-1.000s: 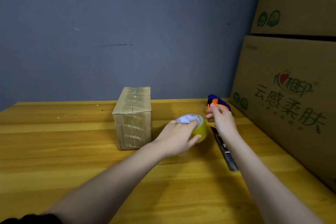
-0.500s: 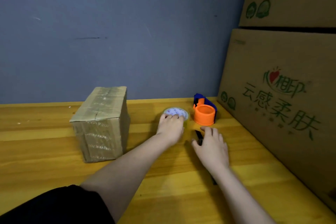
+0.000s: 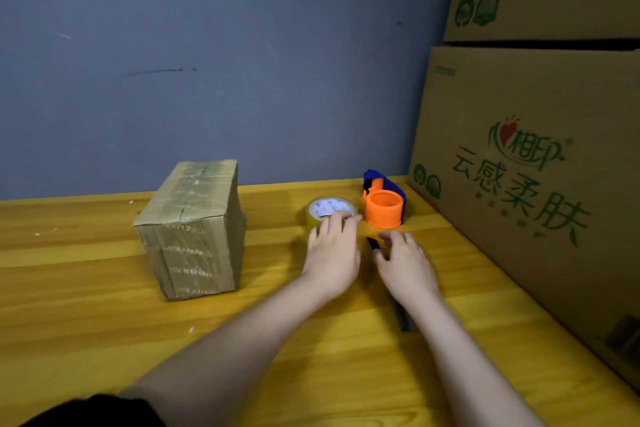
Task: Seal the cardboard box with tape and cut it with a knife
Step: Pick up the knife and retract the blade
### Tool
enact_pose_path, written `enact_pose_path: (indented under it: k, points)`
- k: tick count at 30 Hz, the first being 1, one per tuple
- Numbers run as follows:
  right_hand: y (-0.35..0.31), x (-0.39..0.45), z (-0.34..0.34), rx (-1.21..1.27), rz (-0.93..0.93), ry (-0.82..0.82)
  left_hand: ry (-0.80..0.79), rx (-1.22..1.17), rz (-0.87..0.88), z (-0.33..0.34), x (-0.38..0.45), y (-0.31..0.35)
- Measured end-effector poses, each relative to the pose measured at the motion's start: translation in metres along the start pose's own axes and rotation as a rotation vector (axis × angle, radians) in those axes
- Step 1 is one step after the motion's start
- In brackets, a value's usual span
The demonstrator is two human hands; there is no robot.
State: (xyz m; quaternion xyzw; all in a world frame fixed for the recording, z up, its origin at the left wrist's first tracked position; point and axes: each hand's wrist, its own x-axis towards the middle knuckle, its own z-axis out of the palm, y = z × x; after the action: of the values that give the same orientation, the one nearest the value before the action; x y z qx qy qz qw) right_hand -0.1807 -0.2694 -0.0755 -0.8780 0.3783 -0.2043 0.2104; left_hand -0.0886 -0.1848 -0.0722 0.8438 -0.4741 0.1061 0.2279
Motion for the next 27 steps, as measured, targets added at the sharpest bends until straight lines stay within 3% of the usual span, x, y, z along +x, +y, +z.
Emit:
enact_pose_path:
  k: [3,7,12,18,23,27]
  points:
    - [0.011,0.000,-0.013,0.109,0.060,-0.016,-0.216,-0.164,-0.107,-0.001,-0.020,0.016]
    - [0.019,-0.012,-0.022,0.312,0.125,-0.098,-0.492,-0.906,-0.403,-0.014,-0.030,0.040]
    - [0.009,-0.035,-0.029,0.622,0.212,-0.211,-0.436,-1.438,-0.667,-0.024,-0.045,0.060]
    - [0.003,-0.040,-0.023,0.713,0.315,-0.152,-0.403,-1.567,-0.877,-0.040,-0.051,0.058]
    - [-0.003,-0.047,-0.008,0.777,0.260,-0.152,-0.372,-1.604,-0.842,-0.042,-0.058,0.055]
    - [-0.016,-0.053,-0.004,0.836,0.232,0.001,-0.254,-1.611,-0.775,-0.041,-0.063,0.043]
